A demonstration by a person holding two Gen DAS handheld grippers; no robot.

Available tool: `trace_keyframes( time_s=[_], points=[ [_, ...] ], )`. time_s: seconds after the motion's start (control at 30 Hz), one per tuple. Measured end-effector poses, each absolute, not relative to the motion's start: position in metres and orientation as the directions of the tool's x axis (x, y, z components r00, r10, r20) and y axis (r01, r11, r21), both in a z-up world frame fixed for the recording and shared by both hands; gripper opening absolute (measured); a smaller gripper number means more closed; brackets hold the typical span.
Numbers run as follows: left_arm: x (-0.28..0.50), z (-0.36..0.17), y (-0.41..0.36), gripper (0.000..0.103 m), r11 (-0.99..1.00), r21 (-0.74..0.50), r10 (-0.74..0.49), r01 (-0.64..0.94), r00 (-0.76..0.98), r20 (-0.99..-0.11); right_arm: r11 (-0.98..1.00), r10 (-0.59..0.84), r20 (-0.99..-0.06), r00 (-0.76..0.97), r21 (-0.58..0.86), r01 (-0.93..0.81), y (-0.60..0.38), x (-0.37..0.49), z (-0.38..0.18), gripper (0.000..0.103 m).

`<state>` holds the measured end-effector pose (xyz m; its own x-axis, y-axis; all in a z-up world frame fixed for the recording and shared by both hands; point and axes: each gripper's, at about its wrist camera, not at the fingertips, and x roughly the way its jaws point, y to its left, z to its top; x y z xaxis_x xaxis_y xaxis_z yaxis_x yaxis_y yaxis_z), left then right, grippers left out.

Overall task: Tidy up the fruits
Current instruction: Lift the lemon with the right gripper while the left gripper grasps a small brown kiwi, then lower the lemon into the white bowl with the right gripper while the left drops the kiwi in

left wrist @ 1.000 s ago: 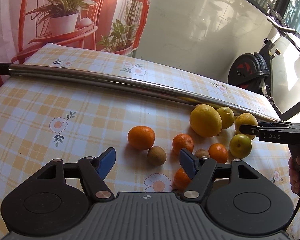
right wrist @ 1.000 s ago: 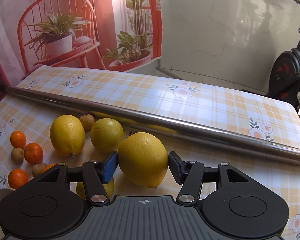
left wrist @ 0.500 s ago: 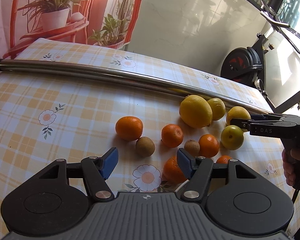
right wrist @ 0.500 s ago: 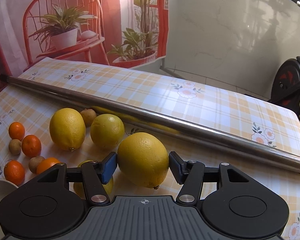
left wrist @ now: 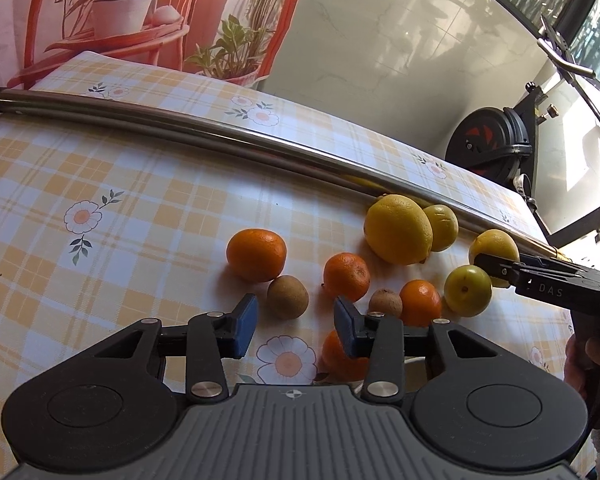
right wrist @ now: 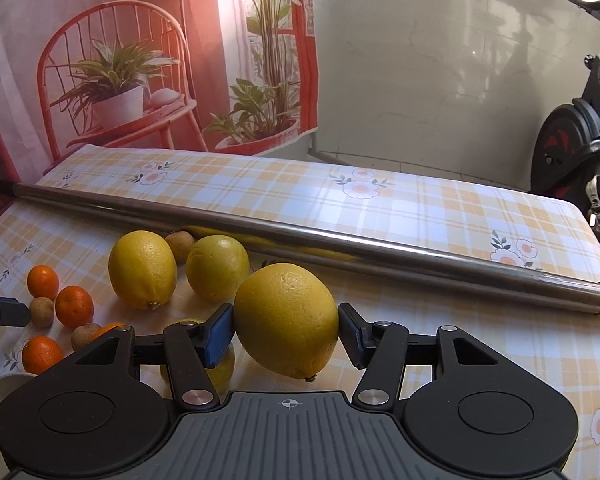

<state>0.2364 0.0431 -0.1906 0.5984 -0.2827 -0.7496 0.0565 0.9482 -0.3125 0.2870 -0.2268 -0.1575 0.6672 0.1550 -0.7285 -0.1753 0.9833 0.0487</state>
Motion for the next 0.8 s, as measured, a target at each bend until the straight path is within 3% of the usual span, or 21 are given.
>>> trace_keyframes(
  time_s=[0.2, 0.33, 0.8],
  points=[
    [0.25, -0.197, 0.042, 0.039, 0.943, -0.33, -0.282, 0.028, 0.59, -0.756, 0.986, 0.162, -0.708, 0.687, 0.087, -0.143, -0.233, 0.269, -0.15, 0.052],
    [0.255, -0.204, 0.037, 0.026, 0.945, -0.327, -0.277, 0.024, 0.59, -0.758, 0.985, 0.174, -0.695, 0.698, 0.11, -0.136, -0.234, 0.253, -0.142, 0.052],
    [0.225, -0.19, 0.037, 0.026, 0.958, -0.275, -0.264, 0.082, 0.628, -0.732, 0.974, 0.227, -0.67, 0.707, 0.138, -0.182, -0.208, 0.196, -0.121, 0.052]
  ],
)
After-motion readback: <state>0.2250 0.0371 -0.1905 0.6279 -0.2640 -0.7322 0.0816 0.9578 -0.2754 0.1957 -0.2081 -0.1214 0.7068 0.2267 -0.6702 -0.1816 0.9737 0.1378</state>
